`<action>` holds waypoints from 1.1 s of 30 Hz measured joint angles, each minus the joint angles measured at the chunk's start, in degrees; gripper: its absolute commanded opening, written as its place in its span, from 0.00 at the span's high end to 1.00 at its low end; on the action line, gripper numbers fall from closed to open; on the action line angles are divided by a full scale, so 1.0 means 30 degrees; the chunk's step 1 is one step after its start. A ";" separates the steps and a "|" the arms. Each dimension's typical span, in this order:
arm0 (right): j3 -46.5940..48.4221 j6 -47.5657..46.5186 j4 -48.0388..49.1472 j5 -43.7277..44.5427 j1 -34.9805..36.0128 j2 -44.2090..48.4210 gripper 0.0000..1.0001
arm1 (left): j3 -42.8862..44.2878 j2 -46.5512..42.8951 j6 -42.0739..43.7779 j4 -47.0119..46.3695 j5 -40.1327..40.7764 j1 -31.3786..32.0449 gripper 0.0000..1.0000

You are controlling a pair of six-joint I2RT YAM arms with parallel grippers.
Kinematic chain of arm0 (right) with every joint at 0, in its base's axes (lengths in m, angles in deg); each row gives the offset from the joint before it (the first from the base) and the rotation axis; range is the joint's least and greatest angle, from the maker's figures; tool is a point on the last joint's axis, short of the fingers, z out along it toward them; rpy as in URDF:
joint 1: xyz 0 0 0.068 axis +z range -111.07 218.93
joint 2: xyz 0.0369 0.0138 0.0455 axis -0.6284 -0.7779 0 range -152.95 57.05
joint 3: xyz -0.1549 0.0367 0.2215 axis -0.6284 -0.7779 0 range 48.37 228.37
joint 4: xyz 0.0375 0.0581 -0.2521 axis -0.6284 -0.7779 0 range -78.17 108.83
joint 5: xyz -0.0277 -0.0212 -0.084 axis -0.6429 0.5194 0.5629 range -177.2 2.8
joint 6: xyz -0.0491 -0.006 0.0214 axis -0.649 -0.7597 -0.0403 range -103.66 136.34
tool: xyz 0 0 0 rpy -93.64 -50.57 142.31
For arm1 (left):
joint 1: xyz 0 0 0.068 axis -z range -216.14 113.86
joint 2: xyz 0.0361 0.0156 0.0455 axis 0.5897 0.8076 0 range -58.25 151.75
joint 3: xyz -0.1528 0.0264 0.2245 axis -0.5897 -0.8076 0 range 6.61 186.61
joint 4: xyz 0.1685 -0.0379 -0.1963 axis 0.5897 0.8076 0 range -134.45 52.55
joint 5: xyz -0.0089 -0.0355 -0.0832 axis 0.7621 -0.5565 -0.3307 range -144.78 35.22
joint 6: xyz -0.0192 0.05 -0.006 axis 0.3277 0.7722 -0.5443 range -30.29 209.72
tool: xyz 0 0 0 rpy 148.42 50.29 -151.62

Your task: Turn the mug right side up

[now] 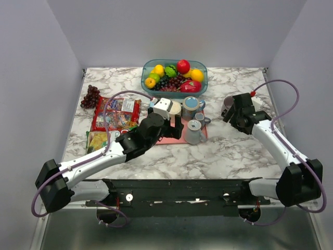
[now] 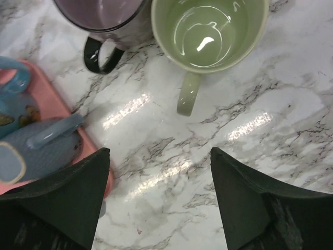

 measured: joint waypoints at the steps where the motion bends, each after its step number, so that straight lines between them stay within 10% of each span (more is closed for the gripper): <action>1: -0.0153 0.0015 0.0270 -0.0073 -0.0357 -0.0423 0.14 | -0.0015 -0.0153 -0.0015 0.0000 -0.0015 -0.0189 0.01; 33: 0.2616 -0.5872 0.6557 -0.2229 -0.3293 -0.8196 0.18 | -0.0058 -0.0204 -0.0947 0.0845 -0.2492 -0.3395 0.01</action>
